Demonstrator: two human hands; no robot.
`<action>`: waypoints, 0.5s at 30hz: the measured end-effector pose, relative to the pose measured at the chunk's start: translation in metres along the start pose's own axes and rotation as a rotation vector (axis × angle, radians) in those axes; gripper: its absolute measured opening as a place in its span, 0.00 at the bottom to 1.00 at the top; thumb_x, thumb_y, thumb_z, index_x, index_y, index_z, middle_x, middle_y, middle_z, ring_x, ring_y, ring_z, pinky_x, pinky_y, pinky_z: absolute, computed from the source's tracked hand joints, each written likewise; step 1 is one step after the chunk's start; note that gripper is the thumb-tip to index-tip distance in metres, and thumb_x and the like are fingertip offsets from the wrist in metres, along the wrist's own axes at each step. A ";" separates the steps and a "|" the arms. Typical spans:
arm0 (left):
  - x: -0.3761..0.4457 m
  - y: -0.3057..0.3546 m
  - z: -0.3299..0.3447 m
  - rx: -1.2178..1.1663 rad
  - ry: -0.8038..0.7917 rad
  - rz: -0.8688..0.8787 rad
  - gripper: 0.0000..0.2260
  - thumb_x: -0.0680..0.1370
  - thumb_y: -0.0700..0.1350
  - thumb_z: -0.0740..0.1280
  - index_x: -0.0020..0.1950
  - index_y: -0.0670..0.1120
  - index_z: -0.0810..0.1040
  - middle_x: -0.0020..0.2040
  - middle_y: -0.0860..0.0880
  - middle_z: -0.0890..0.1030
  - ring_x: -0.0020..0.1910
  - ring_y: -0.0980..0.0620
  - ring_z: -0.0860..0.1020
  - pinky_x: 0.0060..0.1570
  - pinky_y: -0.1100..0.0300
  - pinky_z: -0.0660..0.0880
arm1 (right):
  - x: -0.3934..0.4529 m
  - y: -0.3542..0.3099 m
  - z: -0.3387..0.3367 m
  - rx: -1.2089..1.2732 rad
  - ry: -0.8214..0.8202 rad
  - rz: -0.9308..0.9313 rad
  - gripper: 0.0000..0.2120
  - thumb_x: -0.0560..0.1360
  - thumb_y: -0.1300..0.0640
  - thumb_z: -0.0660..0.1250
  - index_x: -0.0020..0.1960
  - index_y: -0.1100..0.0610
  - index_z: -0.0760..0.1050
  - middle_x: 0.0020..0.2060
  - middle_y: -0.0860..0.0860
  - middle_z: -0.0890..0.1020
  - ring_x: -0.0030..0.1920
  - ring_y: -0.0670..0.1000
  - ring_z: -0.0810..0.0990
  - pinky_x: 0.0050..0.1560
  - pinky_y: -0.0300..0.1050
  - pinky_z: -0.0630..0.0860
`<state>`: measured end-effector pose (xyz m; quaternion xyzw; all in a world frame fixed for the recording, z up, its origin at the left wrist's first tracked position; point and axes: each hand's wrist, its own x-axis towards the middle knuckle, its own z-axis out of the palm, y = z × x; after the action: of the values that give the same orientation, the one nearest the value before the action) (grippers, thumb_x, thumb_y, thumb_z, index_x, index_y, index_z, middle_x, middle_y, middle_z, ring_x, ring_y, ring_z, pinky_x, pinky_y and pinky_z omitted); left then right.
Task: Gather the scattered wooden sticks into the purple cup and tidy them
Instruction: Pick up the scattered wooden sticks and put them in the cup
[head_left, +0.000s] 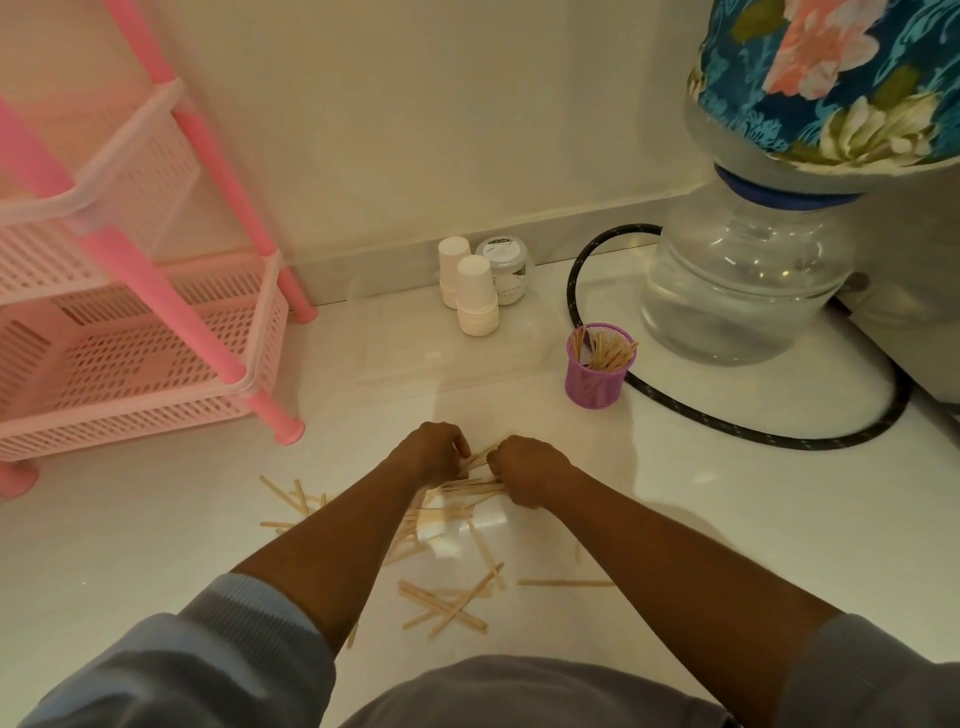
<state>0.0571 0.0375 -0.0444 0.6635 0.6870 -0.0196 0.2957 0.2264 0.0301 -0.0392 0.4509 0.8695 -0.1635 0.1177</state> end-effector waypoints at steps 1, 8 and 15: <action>0.001 0.001 0.001 0.016 -0.013 -0.005 0.09 0.74 0.43 0.74 0.52 0.49 0.78 0.54 0.50 0.82 0.52 0.51 0.80 0.57 0.56 0.77 | 0.000 0.002 0.000 0.001 -0.004 0.016 0.12 0.75 0.64 0.65 0.58 0.60 0.76 0.55 0.58 0.75 0.53 0.58 0.79 0.45 0.46 0.72; 0.001 0.008 0.004 0.235 0.023 0.069 0.08 0.79 0.43 0.67 0.57 0.45 0.81 0.56 0.48 0.80 0.55 0.48 0.79 0.53 0.58 0.75 | 0.000 0.017 -0.001 0.031 -0.010 0.048 0.14 0.74 0.67 0.63 0.58 0.59 0.79 0.55 0.58 0.76 0.51 0.58 0.79 0.50 0.48 0.77; -0.002 0.005 0.008 0.272 0.082 0.083 0.11 0.78 0.38 0.61 0.57 0.47 0.77 0.53 0.48 0.78 0.50 0.48 0.78 0.44 0.58 0.73 | -0.006 0.032 -0.008 0.062 0.001 0.125 0.12 0.72 0.66 0.64 0.54 0.62 0.79 0.53 0.59 0.77 0.47 0.57 0.78 0.42 0.43 0.68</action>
<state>0.0644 0.0332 -0.0482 0.7254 0.6616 -0.0732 0.1751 0.2555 0.0455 -0.0351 0.5077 0.8343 -0.1824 0.1133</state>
